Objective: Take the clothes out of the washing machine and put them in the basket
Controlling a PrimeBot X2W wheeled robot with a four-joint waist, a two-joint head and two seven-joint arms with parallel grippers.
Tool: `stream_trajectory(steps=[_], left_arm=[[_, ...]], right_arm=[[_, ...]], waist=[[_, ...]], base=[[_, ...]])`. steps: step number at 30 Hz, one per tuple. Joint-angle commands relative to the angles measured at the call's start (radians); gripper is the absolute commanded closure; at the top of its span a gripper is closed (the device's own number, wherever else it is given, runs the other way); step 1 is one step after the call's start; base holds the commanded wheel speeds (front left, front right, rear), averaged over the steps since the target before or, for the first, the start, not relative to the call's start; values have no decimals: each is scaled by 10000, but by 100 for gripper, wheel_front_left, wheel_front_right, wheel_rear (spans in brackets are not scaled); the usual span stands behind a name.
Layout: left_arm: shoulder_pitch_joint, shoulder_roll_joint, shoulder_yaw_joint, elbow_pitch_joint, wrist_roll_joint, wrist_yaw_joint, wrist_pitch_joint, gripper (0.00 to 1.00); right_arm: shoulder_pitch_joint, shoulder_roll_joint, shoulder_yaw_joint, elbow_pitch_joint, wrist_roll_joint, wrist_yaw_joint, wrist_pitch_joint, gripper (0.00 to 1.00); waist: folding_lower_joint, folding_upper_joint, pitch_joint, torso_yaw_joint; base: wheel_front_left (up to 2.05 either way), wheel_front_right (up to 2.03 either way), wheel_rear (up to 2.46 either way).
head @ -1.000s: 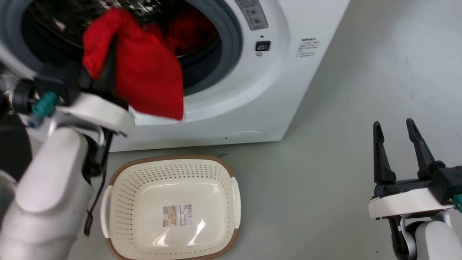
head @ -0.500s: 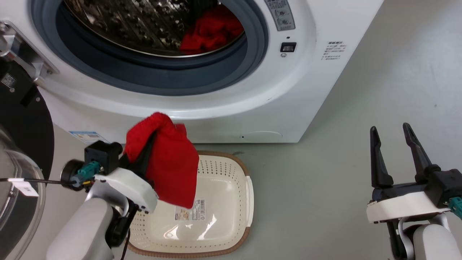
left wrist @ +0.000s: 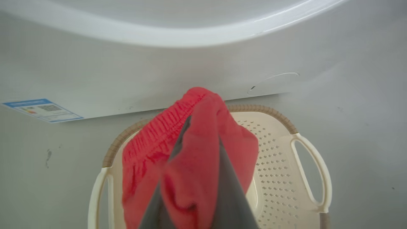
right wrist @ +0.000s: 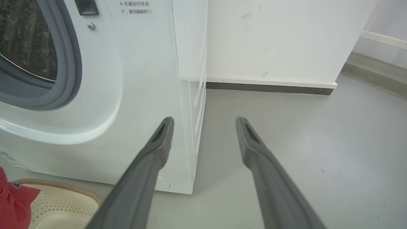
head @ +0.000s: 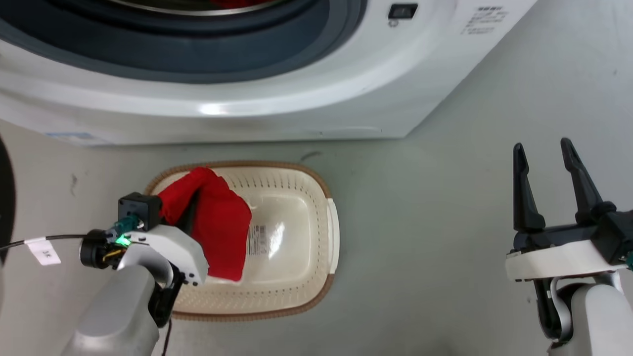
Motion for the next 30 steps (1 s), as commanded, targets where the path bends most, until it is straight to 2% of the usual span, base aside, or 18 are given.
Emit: stream_trajectory(steps=[1,10,14,18,24,29,30], left_arm=[[-345,-66,98,299,100,-72,-64,100],[-1639,-283,511,1427,716,-282,-66,100],[-2168,-405,708,2147,896,-335,-66,100],[-2699,-508,743,2835,1071,-384,-67,100],[-3278,-730,767,3653,1192,-420,-67,100],[-3375,-923,970,3790,1238,-432,-68,100],[-3345,-950,1015,3848,1225,-433,-68,96]], right_arm=[[-210,-5,1,-53,-7,-10,-24,0],[-666,-4,-146,-342,-68,-10,-24,0],[-878,-4,-507,-318,541,-10,-24,0],[-956,-2,-624,-357,526,-10,-24,0],[-1146,-4,-726,-334,879,-10,-24,0],[-1189,-4,-701,-249,839,-10,-24,0],[-1195,-5,-693,-246,813,-10,-26,0]], waist=[[-1,-1,876,-209],[-1,-1,2608,-399],[-1,-1,3316,-453],[-1,-1,3866,-472],[-1,-1,4338,-451],[-1,-1,4286,-450],[-1,-1,4241,-448]], base=[[0,0,0],[0,0,0],[0,0,0],[0,0,0],[0,0,0],[0,0,0],[0,0,0]])
